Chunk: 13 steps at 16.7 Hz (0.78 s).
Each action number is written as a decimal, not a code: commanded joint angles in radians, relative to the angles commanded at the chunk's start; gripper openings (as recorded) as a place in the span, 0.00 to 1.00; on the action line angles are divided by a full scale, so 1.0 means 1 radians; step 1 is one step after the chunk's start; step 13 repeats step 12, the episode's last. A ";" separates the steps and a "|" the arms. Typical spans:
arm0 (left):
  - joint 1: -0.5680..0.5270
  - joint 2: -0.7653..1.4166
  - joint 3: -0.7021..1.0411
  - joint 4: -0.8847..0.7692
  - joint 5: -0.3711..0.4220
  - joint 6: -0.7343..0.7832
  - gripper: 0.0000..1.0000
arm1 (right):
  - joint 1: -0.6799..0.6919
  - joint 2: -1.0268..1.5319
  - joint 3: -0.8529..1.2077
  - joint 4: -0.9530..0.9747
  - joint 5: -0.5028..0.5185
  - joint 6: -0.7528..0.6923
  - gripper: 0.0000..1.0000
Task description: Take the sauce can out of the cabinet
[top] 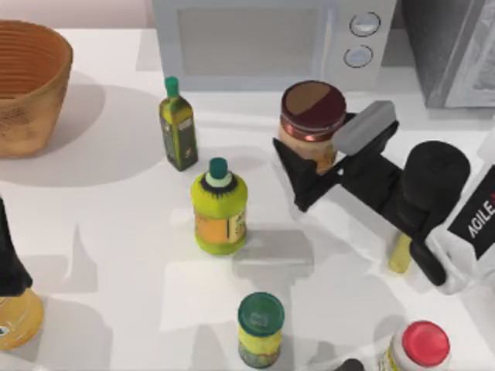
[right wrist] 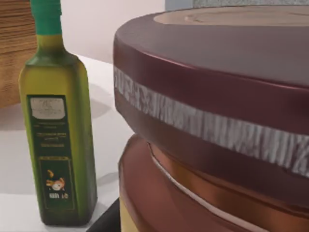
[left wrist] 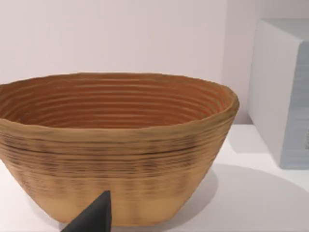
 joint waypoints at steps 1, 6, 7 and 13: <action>0.000 0.000 0.000 0.000 0.000 0.000 1.00 | 0.000 0.000 0.000 0.000 0.000 0.000 0.60; 0.000 0.000 0.000 0.000 0.000 0.000 1.00 | 0.000 0.000 0.000 0.000 0.000 0.000 0.98; 0.000 0.000 0.000 0.000 0.000 0.000 1.00 | 0.000 0.000 0.000 0.000 0.000 0.000 1.00; 0.000 0.000 0.000 0.000 0.000 0.000 1.00 | 0.000 0.000 0.000 0.000 0.000 0.000 1.00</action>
